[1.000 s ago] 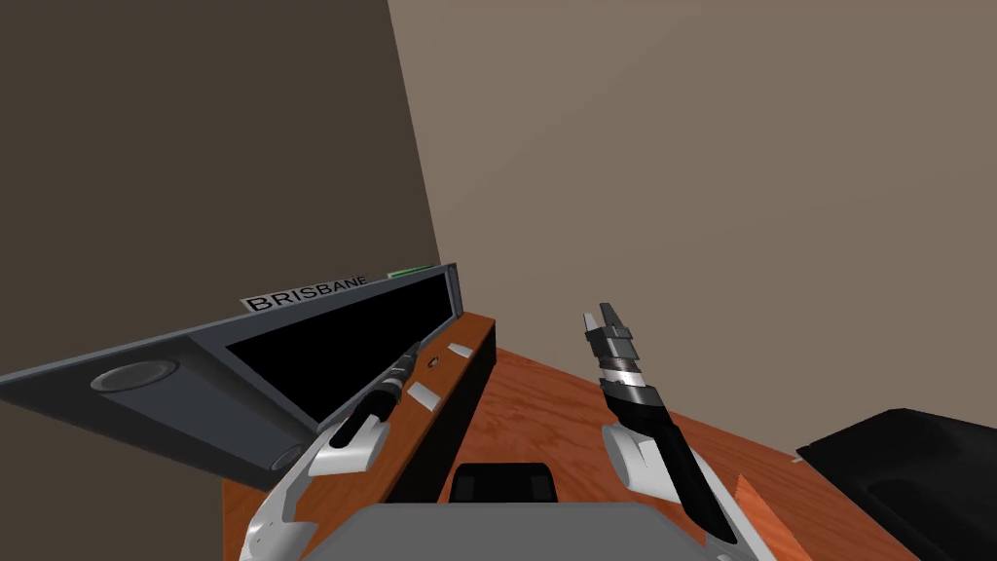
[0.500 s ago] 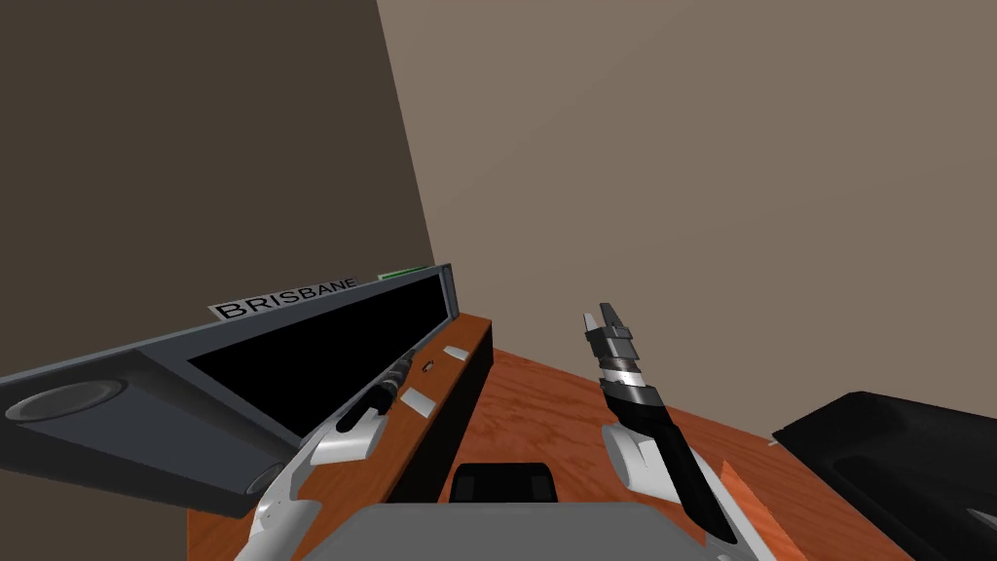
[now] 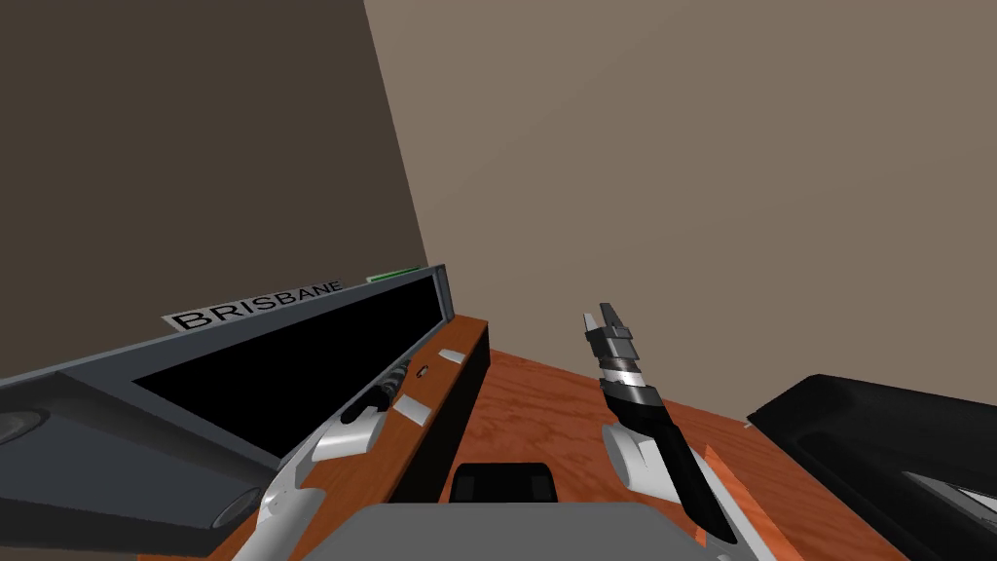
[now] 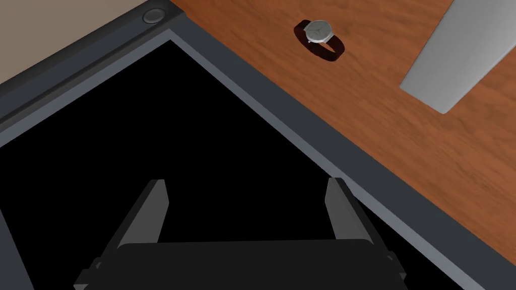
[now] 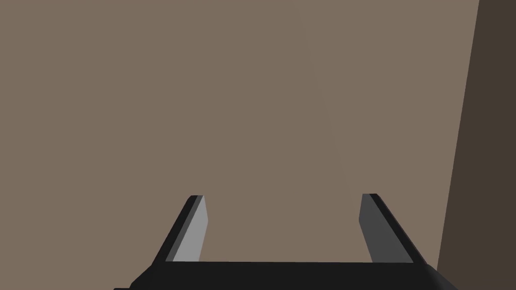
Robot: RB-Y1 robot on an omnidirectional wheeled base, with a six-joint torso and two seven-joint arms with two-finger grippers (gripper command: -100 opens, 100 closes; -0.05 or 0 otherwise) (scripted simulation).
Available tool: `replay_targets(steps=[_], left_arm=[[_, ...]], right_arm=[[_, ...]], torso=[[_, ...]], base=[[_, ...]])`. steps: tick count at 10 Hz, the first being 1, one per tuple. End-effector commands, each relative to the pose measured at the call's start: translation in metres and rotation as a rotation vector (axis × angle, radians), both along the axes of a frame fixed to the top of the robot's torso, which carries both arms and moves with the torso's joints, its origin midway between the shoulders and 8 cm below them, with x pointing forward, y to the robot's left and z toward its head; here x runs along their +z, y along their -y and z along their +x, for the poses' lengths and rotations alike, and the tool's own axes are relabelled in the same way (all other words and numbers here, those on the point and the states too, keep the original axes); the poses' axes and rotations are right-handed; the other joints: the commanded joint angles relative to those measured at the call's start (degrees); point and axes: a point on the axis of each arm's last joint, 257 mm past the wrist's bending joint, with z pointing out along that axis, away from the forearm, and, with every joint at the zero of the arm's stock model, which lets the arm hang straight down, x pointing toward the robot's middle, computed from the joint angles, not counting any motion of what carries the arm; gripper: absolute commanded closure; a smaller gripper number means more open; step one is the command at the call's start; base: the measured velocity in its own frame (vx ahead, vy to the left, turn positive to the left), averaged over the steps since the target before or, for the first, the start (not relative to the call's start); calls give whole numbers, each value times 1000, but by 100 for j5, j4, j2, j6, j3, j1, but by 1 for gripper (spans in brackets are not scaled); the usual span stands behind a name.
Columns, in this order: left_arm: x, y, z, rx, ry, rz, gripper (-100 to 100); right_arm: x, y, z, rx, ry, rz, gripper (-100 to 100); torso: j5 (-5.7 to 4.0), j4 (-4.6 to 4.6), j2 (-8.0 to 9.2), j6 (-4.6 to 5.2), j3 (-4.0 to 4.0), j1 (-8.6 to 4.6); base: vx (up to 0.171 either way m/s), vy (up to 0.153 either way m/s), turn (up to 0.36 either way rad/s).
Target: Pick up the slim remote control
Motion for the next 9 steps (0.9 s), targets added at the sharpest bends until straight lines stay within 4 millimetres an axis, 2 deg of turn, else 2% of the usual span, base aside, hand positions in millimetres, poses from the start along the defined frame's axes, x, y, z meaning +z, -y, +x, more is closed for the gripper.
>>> replay_targets(steps=[1, 4, 9], left_arm=[[-21, -9, -12, 22, -64, -6, -100], [-41, -18, -22, 46, -139, -15, -100], [-87, -34, -51, 91, -327, -54, -100]], right_arm=[[0, 0, 0, 0, 0, 0, 0], [0, 0, 0, 0, 0, 0, 0], [0, 0, 0, 0, 0, 0, 0]], torso=[[0, 0, 0, 0, 0, 0], [1, 0, 1, -3, 1, 2], [1, 0, 4, -4, 2, 5]], base=[[13, 20, -84], [8, 23, -68], [6, 30, -114]])
